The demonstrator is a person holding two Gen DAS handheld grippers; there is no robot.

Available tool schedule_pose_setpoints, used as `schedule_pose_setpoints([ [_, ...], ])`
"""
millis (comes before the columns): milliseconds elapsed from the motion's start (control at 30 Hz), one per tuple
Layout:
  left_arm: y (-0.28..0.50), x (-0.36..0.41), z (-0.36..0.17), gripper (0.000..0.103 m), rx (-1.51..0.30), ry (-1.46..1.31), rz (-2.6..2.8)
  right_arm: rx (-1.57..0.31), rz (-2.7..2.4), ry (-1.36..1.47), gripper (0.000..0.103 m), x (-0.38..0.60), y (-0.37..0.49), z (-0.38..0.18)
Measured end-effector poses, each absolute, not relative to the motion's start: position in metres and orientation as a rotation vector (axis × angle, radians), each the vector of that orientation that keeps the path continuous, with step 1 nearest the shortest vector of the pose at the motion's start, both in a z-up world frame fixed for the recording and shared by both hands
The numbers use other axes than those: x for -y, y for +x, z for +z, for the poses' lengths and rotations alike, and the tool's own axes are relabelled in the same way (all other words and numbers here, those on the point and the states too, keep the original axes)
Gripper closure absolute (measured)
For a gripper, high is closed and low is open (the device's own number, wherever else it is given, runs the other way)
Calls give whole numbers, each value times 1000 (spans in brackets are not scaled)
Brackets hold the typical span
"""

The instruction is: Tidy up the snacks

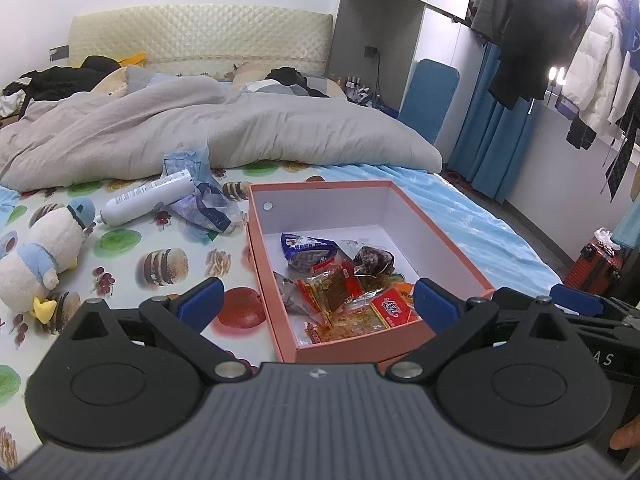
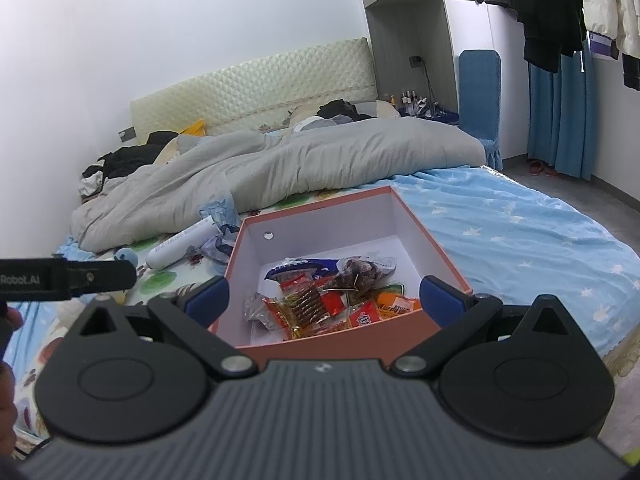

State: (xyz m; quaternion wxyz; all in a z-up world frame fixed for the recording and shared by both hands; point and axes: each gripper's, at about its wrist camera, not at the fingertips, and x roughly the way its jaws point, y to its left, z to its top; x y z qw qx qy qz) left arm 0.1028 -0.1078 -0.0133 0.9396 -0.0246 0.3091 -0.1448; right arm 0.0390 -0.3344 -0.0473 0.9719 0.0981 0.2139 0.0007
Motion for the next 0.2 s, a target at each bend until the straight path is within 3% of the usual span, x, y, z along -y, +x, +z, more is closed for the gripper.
schedule_pose_setpoints([
  [200, 103, 107, -15, 1, -638, -54, -298, -432, 3, 208, 0, 335, 39, -49],
])
